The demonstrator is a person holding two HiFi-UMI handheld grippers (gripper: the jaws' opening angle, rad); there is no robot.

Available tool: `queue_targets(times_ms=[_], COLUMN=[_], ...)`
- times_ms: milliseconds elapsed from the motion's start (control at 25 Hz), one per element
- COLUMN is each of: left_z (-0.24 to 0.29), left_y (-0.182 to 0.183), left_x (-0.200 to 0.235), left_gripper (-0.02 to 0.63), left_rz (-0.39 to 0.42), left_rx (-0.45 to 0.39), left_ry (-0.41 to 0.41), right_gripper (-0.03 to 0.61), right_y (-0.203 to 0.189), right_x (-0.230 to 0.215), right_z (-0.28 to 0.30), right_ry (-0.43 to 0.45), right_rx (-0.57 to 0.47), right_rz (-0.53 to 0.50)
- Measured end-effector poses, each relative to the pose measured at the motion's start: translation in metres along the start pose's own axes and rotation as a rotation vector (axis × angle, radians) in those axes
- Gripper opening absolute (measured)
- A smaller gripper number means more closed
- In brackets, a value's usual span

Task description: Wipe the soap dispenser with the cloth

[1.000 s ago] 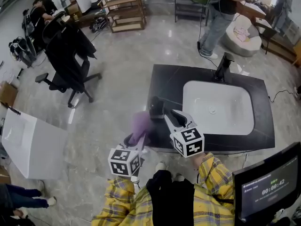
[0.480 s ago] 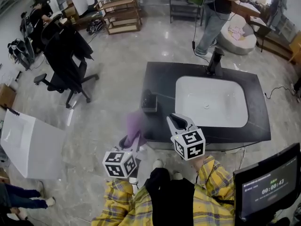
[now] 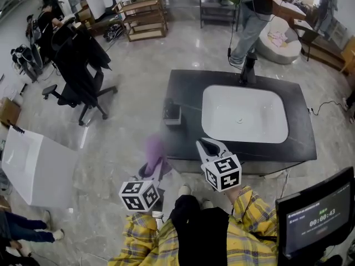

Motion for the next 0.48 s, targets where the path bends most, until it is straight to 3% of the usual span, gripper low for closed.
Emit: queue_targets(times_ms=[480], left_z=[-0.007], left_y=[-0.015], left_x=[-0.021], left_gripper=[0.086], left_rz=[0.0], left_rx=[-0.004], left_ry=[0.015], right_gripper=[0.011], right_y=[-0.014], right_x=[-0.001], right_z=[-0.021], right_ry=[0.023], right_rx=[0.02], right_rz=[0.002])
Point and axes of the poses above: the fingertips, and each gripper's own axes: z forward along the fingers, x to its left, y out of its top, the point moved 8 cm from there along -z, backward along the fingers, and after that the axes turned 1 degree about z, right-handed, at the moved point
